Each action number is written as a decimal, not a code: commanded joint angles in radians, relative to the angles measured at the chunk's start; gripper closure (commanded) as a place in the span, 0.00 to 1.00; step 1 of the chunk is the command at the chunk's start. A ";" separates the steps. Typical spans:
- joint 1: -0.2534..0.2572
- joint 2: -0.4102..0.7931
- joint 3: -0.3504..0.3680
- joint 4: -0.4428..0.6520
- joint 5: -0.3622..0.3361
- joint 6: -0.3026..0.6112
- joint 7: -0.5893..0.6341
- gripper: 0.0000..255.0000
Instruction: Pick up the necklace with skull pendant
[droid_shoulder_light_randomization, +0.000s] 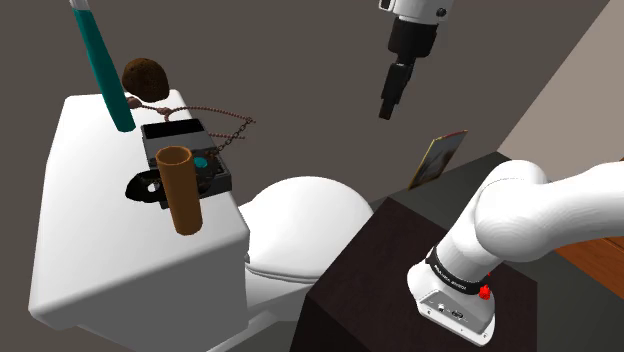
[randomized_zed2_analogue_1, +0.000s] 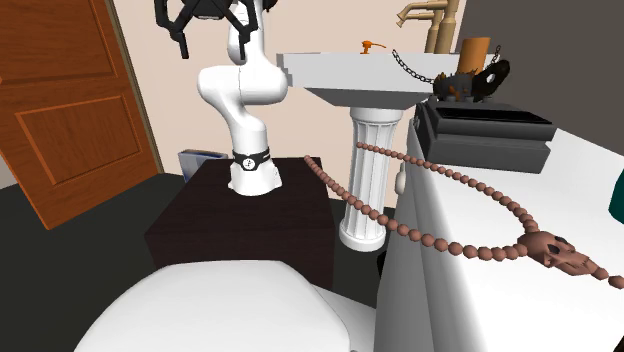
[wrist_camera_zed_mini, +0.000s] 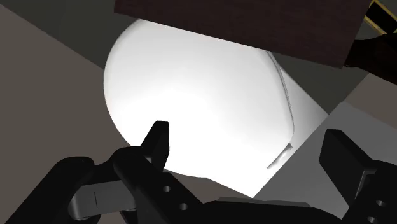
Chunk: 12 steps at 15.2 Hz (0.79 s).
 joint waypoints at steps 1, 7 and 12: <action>0.000 0.000 0.000 0.000 0.000 0.000 0.000 0.00; 0.029 0.219 0.024 0.101 0.015 0.138 -0.027 0.00; 0.050 0.401 0.046 0.216 0.021 0.221 -0.049 0.00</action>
